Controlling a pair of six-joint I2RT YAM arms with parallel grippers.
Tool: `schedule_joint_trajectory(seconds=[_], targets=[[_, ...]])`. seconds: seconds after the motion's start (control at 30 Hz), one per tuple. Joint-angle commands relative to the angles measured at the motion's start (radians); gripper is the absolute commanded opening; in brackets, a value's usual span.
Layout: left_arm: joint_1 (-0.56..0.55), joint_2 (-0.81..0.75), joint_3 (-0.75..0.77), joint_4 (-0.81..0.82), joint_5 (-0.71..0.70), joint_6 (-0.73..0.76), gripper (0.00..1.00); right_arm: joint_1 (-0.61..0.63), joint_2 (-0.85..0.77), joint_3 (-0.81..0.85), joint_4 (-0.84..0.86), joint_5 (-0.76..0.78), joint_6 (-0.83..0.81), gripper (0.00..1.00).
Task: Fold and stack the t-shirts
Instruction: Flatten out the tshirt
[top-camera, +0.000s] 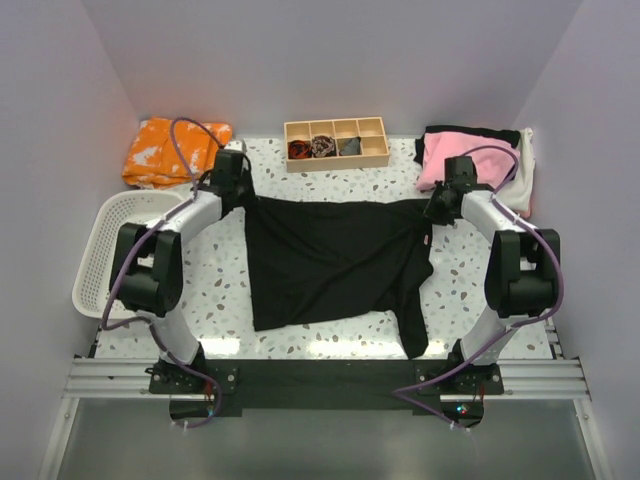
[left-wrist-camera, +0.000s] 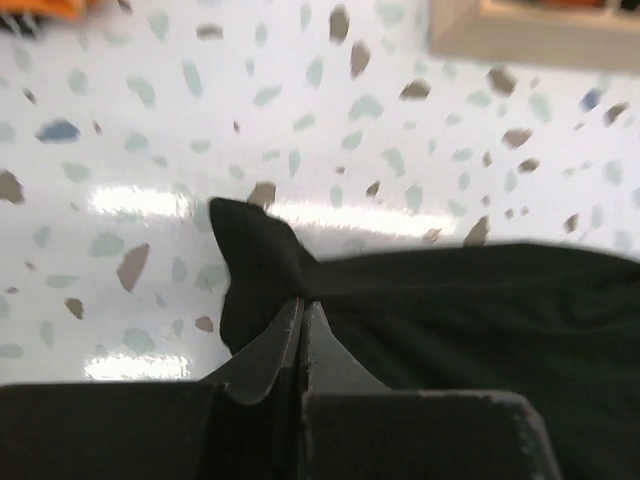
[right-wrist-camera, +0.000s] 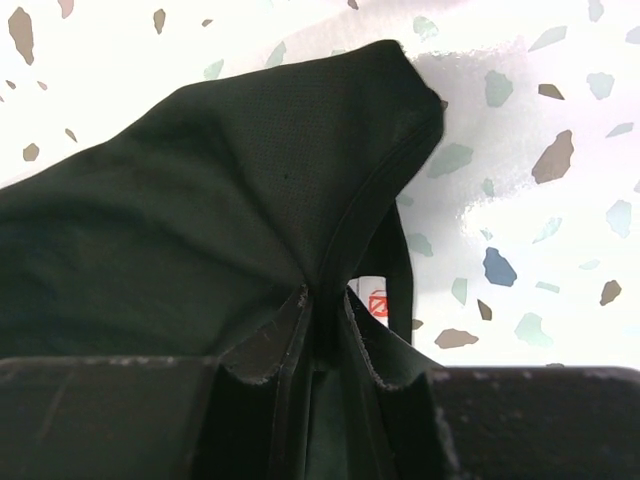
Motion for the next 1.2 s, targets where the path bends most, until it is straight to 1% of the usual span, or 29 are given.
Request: schedule_joint_trajectory(seconds=[0.0, 0.1, 0.27, 0.4, 0.47, 0.57, 0.6, 0.67, 0.7, 0.77, 0.8, 0.87, 0.9, 0.93, 0.97, 1.0, 1.07, 1.13, 1.17], targets=[[0.017, -0.121, 0.100, -0.057, -0.071, 0.061, 0.00, -0.005, -0.072, 0.021, -0.005, 0.043, -0.019, 0.17], [0.035, -0.132, 0.099, -0.060, -0.080, 0.069, 0.00, -0.005, -0.100, 0.012, -0.002, 0.064, -0.018, 0.14], [0.069, -0.103, 0.114, -0.061, -0.106, 0.074, 0.00, -0.004, -0.106, 0.016, 0.009, 0.070, -0.019, 0.13], [0.094, -0.016, 0.157, -0.049, -0.131, 0.087, 0.00, -0.002, -0.062, 0.037, 0.050, 0.069, -0.003, 0.10], [0.100, 0.017, 0.163, 0.001, -0.146, 0.098, 0.00, -0.004, -0.030, 0.047, 0.068, 0.049, 0.010, 0.07], [0.114, 0.078, 0.183, 0.052, -0.160, 0.097, 0.00, -0.004, 0.013, 0.074, 0.102, 0.026, 0.021, 0.07], [0.121, 0.109, 0.192, 0.063, -0.161, 0.097, 0.00, -0.004, 0.029, 0.093, 0.101, 0.014, 0.024, 0.10], [0.126, 0.144, 0.220, 0.097, -0.173, 0.103, 0.00, -0.004, 0.055, 0.114, 0.101, -0.011, 0.030, 0.21], [0.131, 0.184, 0.249, 0.098, -0.181, 0.106, 0.00, -0.004, 0.078, 0.123, 0.108, -0.062, 0.028, 0.28], [0.135, 0.216, 0.275, 0.103, -0.216, 0.115, 0.00, -0.004, 0.098, 0.128, 0.116, -0.106, 0.025, 0.46], [0.138, 0.233, 0.284, 0.114, -0.229, 0.120, 0.00, -0.005, 0.097, 0.131, 0.113, -0.126, 0.022, 0.58], [0.143, 0.241, 0.293, 0.137, -0.246, 0.138, 0.00, -0.004, 0.069, 0.111, 0.099, -0.117, 0.013, 0.75], [0.143, 0.246, 0.315, 0.137, -0.246, 0.144, 0.00, -0.004, 0.025, 0.092, 0.089, -0.082, 0.010, 0.79], [0.143, 0.247, 0.322, 0.135, -0.241, 0.156, 0.01, -0.004, 0.005, 0.082, 0.078, -0.071, 0.005, 0.86], [0.143, 0.250, 0.333, 0.128, -0.218, 0.159, 0.06, -0.005, -0.015, 0.073, 0.034, -0.071, -0.007, 0.87], [0.141, 0.249, 0.348, 0.118, -0.209, 0.159, 0.16, -0.002, -0.035, 0.073, 0.007, -0.071, -0.015, 0.87], [0.141, 0.224, 0.355, 0.080, -0.194, 0.146, 0.27, 0.001, -0.084, 0.058, -0.075, -0.113, -0.033, 0.87], [0.140, 0.191, 0.335, 0.065, -0.162, 0.121, 0.54, 0.004, -0.132, 0.035, -0.122, -0.120, -0.044, 0.88], [0.137, 0.148, 0.324, 0.060, -0.152, 0.110, 0.60, 0.004, -0.143, 0.004, -0.152, -0.112, -0.055, 0.88]])
